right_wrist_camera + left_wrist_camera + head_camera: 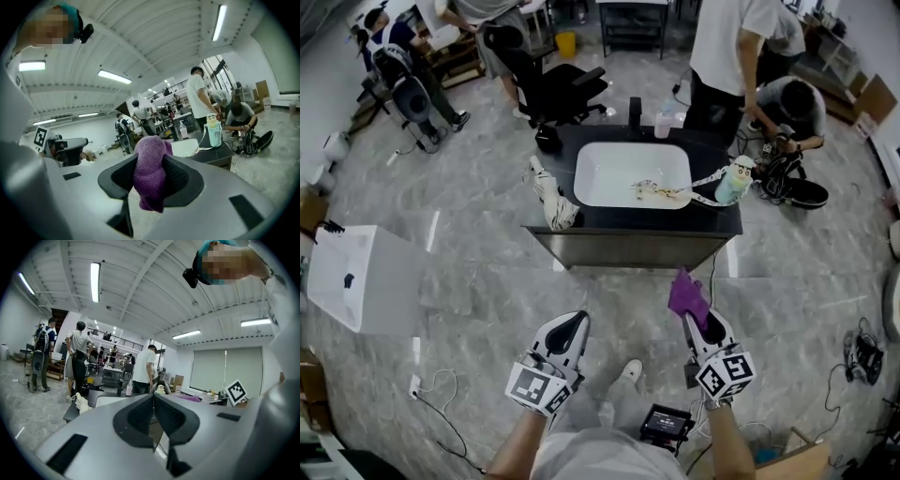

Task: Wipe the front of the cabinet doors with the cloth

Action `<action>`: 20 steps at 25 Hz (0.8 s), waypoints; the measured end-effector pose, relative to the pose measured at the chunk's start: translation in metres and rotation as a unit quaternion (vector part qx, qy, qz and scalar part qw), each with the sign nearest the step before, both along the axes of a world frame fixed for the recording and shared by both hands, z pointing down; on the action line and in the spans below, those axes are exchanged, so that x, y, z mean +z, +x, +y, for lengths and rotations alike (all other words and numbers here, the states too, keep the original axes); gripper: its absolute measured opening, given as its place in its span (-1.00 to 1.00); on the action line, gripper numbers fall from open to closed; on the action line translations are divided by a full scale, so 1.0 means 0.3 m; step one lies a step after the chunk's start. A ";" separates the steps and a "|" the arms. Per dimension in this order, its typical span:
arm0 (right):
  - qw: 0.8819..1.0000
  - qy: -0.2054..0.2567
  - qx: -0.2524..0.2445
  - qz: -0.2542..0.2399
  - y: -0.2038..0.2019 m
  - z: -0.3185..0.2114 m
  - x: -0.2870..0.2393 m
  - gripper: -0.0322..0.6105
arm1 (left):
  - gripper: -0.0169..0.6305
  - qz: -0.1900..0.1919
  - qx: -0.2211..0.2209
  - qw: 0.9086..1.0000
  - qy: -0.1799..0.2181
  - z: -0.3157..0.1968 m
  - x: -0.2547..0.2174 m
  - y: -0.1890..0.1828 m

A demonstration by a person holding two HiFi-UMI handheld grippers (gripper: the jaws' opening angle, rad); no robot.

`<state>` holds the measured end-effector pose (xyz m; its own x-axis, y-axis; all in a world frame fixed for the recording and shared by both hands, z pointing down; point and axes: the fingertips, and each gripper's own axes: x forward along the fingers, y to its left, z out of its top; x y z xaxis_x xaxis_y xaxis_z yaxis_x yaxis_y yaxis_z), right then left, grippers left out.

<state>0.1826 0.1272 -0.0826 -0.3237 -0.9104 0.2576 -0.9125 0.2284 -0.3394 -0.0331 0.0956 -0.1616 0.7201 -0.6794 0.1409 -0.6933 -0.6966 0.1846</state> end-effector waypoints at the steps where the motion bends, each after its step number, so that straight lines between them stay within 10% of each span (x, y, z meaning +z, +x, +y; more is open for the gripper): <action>1: 1.000 -0.009 0.006 -0.004 0.013 -0.031 0.046 -0.43 | -0.91 -0.002 -0.003 1.000 -0.003 -0.022 0.022 0.011; 20: 0.997 -0.049 -0.008 0.053 -0.123 -0.469 0.716 -0.43 | -0.91 -0.007 0.022 0.999 -0.043 -0.493 0.636 0.179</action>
<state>0.1456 -0.0136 0.1322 -0.3044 -0.8740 0.3789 -0.9407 0.2134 -0.2636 0.0207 -0.0522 0.0293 0.7465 -0.6320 0.2080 -0.6653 -0.7086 0.2348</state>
